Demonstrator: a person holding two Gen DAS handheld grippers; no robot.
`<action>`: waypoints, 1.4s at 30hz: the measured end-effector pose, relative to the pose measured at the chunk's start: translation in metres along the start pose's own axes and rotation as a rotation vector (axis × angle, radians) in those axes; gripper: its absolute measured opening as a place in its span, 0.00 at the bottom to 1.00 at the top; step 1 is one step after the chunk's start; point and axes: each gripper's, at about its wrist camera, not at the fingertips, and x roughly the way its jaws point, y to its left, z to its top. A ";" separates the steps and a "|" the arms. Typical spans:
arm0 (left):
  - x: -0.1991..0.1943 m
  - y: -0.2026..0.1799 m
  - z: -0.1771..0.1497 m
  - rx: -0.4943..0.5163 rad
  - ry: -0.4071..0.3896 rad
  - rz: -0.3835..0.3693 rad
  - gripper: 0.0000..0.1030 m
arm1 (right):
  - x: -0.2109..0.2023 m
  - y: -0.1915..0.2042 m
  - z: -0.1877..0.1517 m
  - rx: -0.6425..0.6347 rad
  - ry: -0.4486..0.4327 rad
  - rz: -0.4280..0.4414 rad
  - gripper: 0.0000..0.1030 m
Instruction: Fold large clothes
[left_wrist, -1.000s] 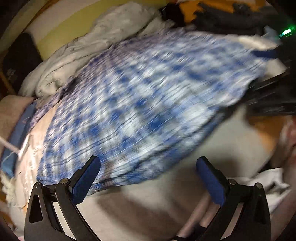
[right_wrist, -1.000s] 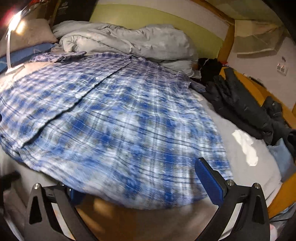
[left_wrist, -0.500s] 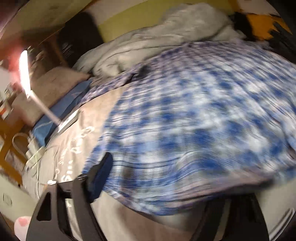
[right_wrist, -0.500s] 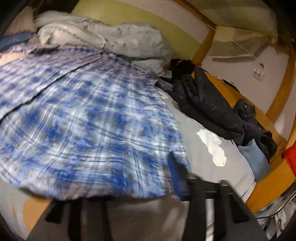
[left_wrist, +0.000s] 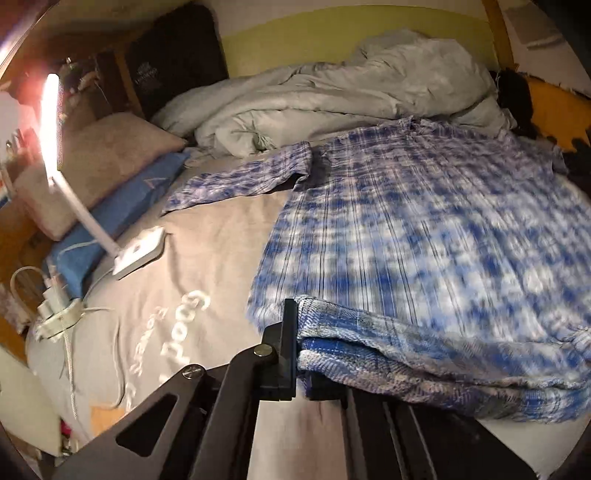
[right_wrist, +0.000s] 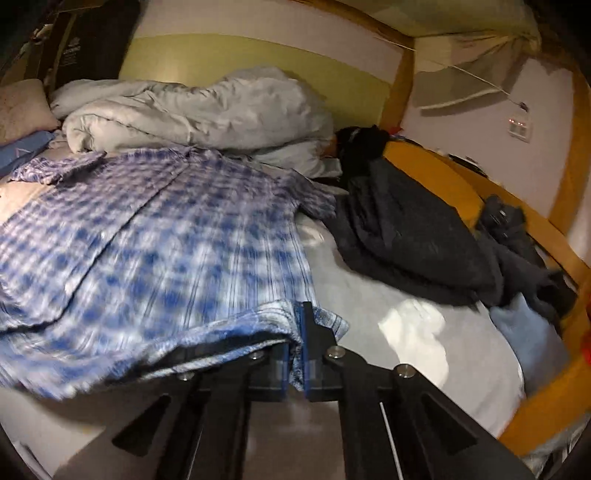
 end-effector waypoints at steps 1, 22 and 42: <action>0.005 0.001 0.008 0.005 -0.003 0.002 0.03 | 0.007 -0.002 0.004 0.003 0.007 0.002 0.04; 0.118 -0.014 0.075 0.049 0.090 -0.049 0.93 | 0.137 -0.011 0.053 0.108 0.174 0.062 0.98; 0.083 -0.064 0.061 0.097 0.218 -0.450 0.98 | 0.130 0.072 0.046 -0.063 0.356 0.403 1.00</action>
